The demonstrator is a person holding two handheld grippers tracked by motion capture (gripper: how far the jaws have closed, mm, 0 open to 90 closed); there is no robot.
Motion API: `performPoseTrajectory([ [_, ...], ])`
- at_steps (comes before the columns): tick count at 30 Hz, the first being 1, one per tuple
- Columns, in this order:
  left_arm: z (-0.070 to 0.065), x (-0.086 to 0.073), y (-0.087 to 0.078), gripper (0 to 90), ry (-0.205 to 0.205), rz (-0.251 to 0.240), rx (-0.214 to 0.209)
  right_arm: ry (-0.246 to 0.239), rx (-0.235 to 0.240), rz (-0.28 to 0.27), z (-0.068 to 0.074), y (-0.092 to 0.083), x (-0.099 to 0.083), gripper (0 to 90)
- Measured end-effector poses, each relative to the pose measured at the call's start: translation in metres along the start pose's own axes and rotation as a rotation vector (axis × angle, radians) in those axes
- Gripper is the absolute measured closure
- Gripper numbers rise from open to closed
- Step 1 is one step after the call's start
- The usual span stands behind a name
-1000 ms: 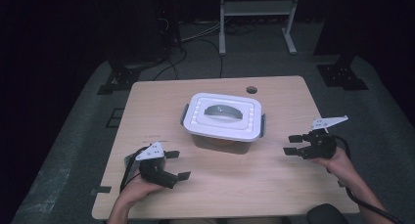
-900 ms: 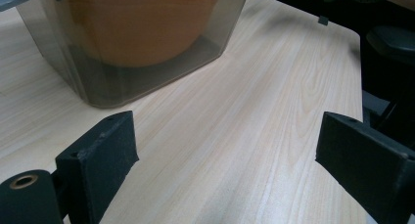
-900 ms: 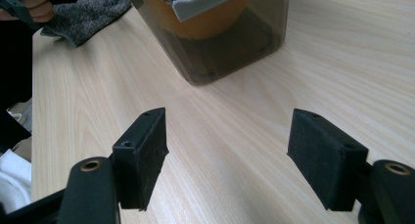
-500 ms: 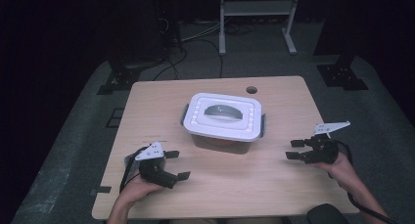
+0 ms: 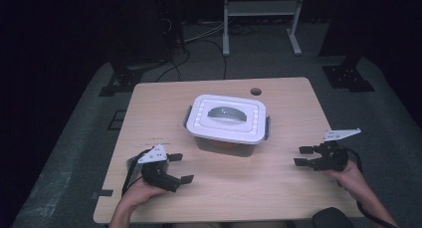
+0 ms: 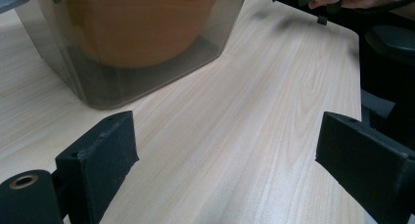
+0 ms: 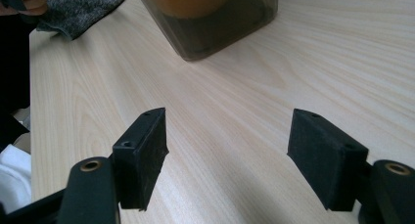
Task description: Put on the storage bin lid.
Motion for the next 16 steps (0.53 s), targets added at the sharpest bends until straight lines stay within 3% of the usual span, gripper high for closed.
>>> performPoseTrajectory([
  [16, -0.0001, 0.0002, 0.0006, 7.4, 0.002, 0.002, -0.002, 0.009, 0.009, -0.015, 0.0029, -0.0008, -0.0080, 28.9],
])
Point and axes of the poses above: each handheld gripper's, and its own axes: y roughly forward along the jaws, x roughly out of its top, z roughly to its left, the point moved 9 cm from there along y, roughly forward along the jaws, and after that the axes turned 2 degrees about -y, right-handed, at the moved point
